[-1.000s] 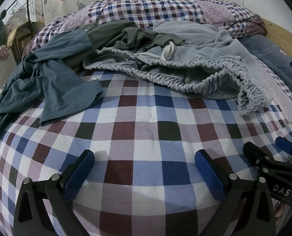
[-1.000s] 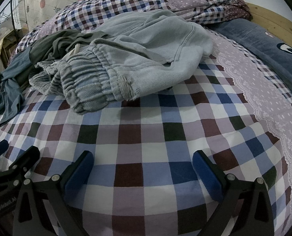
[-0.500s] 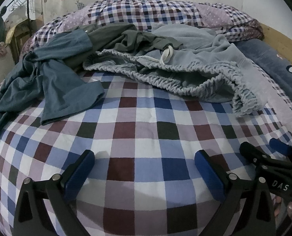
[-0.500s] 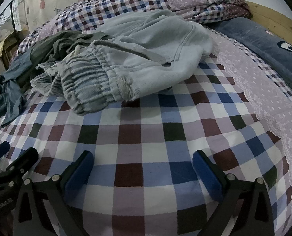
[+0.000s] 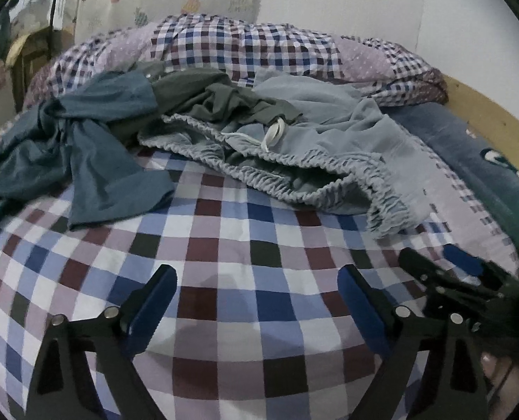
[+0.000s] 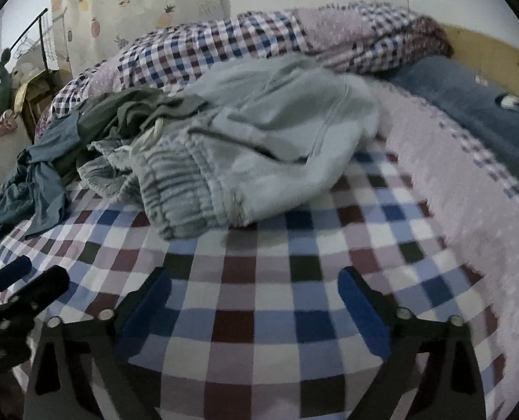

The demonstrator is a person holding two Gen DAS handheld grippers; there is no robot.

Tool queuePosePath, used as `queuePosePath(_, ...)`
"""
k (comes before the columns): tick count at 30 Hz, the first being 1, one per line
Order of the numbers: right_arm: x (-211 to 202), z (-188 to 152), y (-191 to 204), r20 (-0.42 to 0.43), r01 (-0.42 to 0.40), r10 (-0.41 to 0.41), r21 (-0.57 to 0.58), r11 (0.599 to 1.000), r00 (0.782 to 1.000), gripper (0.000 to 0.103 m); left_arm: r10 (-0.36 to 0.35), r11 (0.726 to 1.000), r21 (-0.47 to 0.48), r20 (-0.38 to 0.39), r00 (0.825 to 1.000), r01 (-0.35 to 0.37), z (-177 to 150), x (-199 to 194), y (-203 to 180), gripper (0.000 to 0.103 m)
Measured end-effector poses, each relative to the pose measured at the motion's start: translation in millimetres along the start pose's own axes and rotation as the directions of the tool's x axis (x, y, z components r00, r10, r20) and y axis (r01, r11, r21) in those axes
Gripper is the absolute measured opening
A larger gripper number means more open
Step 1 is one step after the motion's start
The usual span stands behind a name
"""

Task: Fold clothes
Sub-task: 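Move both tools toward the light grey sweatpants on the bed, then close the right gripper on the elastic cuff of the grey sweatpants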

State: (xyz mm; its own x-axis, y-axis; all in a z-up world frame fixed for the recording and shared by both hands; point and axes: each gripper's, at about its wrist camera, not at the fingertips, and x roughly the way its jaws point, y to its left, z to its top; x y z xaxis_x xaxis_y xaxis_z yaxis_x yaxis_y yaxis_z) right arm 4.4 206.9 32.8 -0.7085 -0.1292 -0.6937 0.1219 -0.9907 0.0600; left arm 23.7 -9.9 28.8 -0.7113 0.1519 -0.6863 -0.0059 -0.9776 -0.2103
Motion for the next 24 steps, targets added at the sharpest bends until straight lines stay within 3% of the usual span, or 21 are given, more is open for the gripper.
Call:
queuePosePath(4,0,2,8,0.015,0.038,-0.037,-0.066,0.997,0.999,0.084,-0.028,0.998,-0.058,-0.039,0.999,0.026,-2,3,6,0.081)
queuePosePath(11,-2,5,21,0.077,0.149,-0.135,-0.226,0.963,0.988,0.083,-0.063,0.992,-0.115,-0.032,0.997,0.059,3,-4,14,0.079)
queuePosePath(16,11,6,34,0.107,0.198,-0.171,-0.353,0.914,0.979,0.083,-0.081,0.983,-0.166,-0.033,0.996,0.074,8,-6,22,0.079)
queuePosePath(24,28,8,70,0.188,0.264,-0.192,-0.531,0.805,0.963,0.082,-0.104,0.972,-0.213,-0.033,0.994,0.095,10,-9,34,0.079)
